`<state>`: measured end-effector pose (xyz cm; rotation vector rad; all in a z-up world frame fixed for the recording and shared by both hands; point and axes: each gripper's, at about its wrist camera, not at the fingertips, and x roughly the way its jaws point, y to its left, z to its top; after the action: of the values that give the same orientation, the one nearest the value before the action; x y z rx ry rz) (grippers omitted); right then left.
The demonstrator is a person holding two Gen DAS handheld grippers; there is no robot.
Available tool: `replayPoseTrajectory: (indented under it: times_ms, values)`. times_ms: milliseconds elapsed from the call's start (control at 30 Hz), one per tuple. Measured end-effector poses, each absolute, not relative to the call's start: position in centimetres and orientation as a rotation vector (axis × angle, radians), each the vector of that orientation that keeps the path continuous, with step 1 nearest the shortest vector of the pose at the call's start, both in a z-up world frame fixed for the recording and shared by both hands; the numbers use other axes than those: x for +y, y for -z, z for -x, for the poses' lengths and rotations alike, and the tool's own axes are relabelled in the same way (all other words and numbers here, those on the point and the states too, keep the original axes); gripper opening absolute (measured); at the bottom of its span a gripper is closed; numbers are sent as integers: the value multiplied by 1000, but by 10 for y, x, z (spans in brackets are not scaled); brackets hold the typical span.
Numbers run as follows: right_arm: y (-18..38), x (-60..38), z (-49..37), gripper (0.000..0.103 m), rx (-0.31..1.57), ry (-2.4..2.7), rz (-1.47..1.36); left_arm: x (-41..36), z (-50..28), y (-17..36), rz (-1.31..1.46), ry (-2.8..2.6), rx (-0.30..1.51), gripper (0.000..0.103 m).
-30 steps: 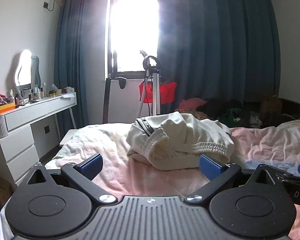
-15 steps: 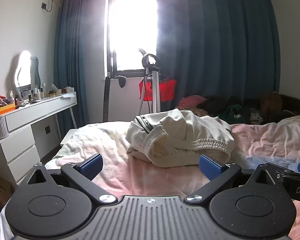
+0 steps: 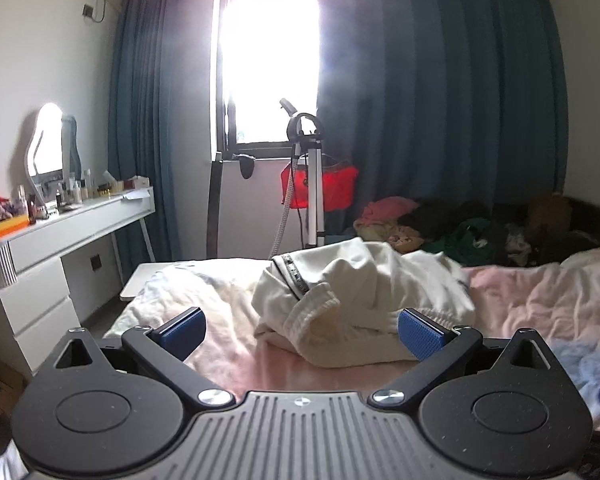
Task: Fold clothes
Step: 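Grasp the ribbed cuff of the white sweatpants with the right gripper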
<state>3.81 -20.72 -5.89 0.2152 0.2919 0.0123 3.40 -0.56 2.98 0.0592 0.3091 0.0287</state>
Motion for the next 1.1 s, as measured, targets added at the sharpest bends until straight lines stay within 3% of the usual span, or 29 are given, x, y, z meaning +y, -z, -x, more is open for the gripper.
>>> replayPoseTrajectory:
  times_ms: [233, 533, 600, 733, 800, 933, 967, 1000, 1067, 1100]
  values:
    - [75, -208, -71, 102, 367, -16, -233, 28, -56, -12, 8, -62, 350, 103]
    - [107, -192, -192, 97, 453, -24, -271, 70, -83, 11, 95, -105, 403, 103]
    - [117, -187, -219, 79, 464, 8, -244, 80, -92, 17, 125, -109, 421, 103]
    - [140, -191, -266, 67, 497, 130, -262, 87, -110, 28, 145, -100, 430, 103]
    - [144, -198, -279, 54, 471, 187, -298, 83, -117, 33, 117, -100, 426, 103]
    - [137, -205, -286, 52, 351, 230, -316, 69, -127, 42, 43, -91, 403, 103]
    - [134, -203, -287, 45, 333, 226, -291, 67, -127, 42, 40, -85, 406, 103]
    - [128, -200, -287, 31, 329, 206, -268, 66, -127, 43, 37, -79, 408, 103]
    - [116, -196, -285, 25, 344, 169, -243, 63, -127, 44, 32, -66, 413, 103]
    - [109, -194, -282, 17, 350, 156, -231, 61, -127, 44, 30, -60, 415, 103]
